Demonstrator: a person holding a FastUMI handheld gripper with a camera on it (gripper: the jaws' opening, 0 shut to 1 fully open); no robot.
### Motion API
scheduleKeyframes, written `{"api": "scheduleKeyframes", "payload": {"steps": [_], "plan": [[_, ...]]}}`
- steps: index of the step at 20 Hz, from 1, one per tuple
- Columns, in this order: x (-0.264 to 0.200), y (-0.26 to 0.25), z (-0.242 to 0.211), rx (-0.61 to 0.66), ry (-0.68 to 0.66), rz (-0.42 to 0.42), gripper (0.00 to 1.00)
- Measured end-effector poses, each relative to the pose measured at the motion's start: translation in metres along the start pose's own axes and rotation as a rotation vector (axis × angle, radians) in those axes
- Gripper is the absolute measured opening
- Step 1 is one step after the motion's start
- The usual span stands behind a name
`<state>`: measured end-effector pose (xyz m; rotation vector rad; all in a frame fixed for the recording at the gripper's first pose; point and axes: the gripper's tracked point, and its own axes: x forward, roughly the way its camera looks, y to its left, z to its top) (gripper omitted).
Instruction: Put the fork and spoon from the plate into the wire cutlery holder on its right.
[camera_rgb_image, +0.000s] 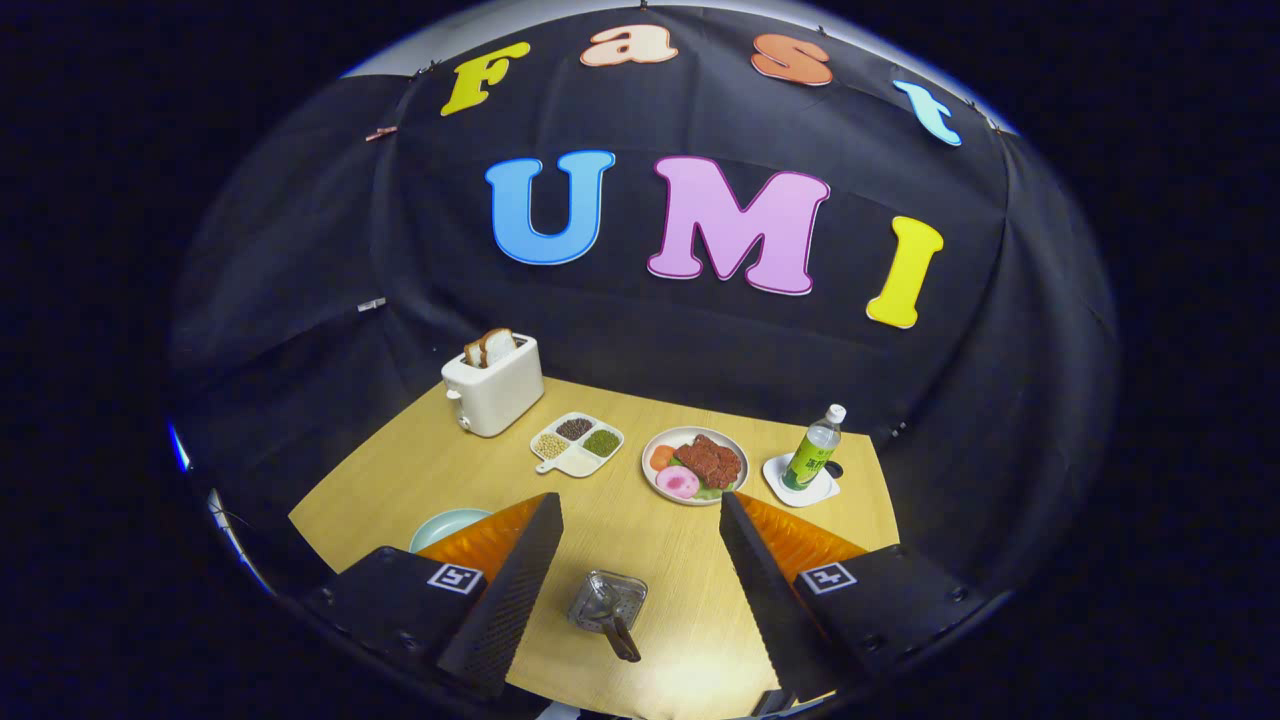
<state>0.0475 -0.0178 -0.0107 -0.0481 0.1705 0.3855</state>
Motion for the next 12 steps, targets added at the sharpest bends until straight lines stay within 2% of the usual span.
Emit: {"api": "scheduleKeyframes", "payload": {"steps": [4, 8, 12], "plan": [[-0.015, 0.004, -0.003, -0.002, -0.052, 0.032, 0.98], [-0.017, 0.008, -0.016, -0.020, -0.037, 0.088, 0.98], [-0.020, 0.005, -0.018, -0.038, -0.038, 0.109, 0.99]]}}
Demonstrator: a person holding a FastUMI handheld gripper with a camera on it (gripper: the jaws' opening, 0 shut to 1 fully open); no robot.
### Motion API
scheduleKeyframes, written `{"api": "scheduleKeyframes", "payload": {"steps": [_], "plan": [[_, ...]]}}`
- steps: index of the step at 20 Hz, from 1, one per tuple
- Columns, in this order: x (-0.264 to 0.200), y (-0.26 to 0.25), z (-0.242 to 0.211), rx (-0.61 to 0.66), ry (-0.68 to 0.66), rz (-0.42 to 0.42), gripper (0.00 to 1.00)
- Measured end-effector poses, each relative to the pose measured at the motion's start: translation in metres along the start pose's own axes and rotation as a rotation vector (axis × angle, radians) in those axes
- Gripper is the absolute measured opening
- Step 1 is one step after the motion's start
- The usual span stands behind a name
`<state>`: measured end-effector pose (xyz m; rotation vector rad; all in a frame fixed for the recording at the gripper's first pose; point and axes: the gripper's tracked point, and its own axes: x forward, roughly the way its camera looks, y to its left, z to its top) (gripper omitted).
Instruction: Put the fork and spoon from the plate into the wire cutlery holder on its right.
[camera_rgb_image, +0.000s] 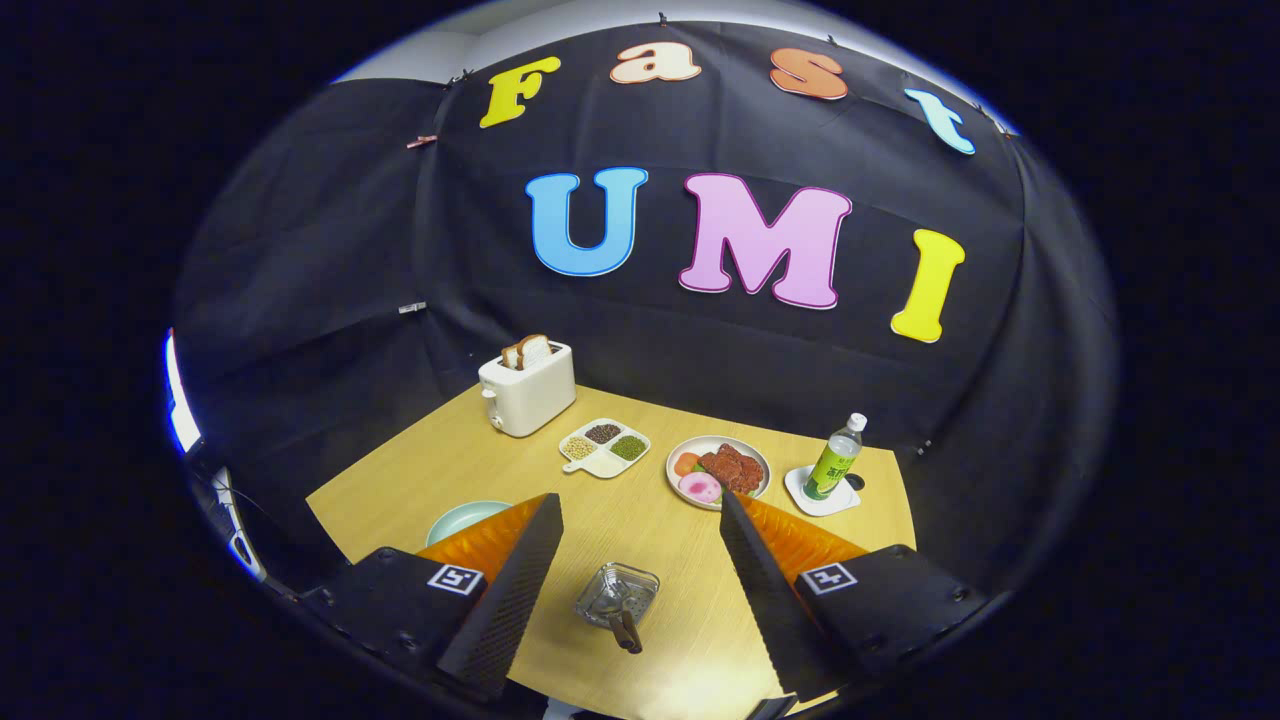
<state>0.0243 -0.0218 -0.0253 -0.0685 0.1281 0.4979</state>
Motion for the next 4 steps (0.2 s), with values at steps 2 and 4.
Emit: {"api": "scheduleKeyframes", "payload": {"steps": [2, 4], "plan": [[0.0000, 0.0019, -0.0040, -0.005, 0.006, 0.009, 0.99], [-0.0017, 0.0025, -0.0068, -0.014, 0.009, 0.012, 0.99]]}}
